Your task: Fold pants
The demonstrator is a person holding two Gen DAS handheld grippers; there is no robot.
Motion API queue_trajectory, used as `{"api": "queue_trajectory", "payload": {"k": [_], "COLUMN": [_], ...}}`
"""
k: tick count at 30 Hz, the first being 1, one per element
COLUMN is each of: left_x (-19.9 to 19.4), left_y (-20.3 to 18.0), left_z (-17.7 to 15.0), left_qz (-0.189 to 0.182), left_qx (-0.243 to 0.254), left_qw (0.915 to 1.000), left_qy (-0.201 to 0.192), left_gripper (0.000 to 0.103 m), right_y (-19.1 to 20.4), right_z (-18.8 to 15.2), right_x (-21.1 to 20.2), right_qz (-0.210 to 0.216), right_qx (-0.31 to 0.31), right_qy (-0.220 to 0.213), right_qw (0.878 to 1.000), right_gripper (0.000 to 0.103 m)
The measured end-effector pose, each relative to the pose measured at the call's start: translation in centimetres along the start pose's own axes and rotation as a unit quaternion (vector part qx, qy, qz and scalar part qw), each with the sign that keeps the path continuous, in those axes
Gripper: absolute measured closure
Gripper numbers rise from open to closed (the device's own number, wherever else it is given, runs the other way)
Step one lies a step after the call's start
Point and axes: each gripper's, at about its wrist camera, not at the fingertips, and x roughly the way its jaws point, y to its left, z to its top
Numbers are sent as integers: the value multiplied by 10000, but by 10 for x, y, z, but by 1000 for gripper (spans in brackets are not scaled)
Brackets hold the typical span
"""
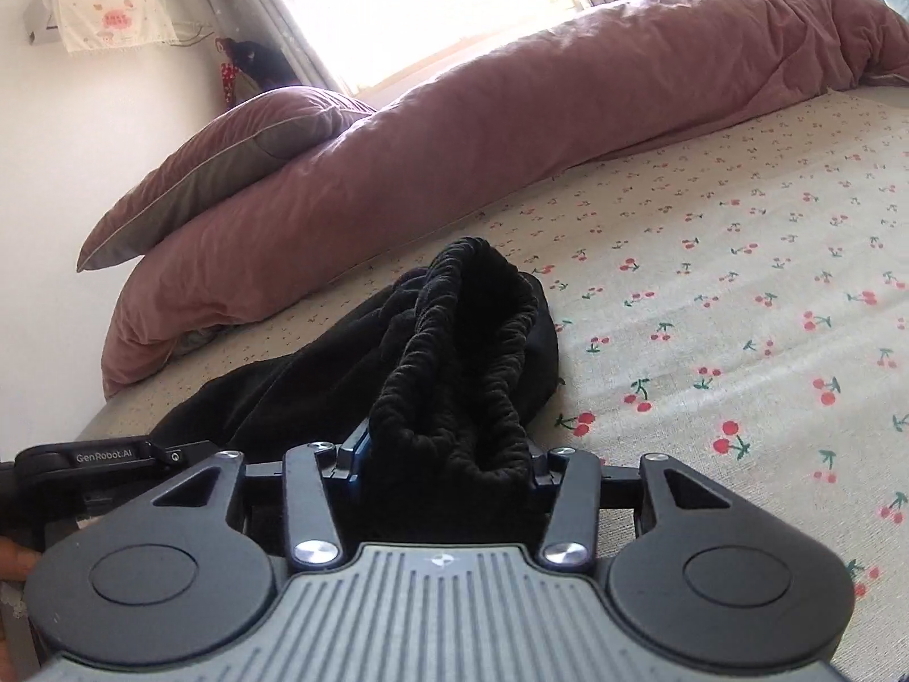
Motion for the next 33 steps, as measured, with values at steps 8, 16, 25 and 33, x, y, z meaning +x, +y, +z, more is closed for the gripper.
{"api": "queue_trajectory", "payload": {"k": [8, 16, 25, 33], "left_x": [-28, -71, -167, -230], "left_y": [3, -15, -60, -67], "left_z": [-1, 0, -15, -68], "left_qz": [207, 822, 906, 772], "left_qx": [282, 554, 498, 764], "left_qw": [9994, 9950, 9945, 9940], "left_qy": [-79, 158, 159, -117], "left_gripper": [42, 33, 7, 1], "right_y": [2, 35, 82, 120], "right_z": [0, 3, -22, -40], "right_x": [-12, -64, -137, -186], "right_qz": [-166, -319, -746, -644], "right_qx": [261, -66, -857, -1403], "right_qy": [219, 64, 84, -90], "right_qw": [9993, 9994, 9935, 9880], "right_gripper": [43, 32, 13, 7]}}
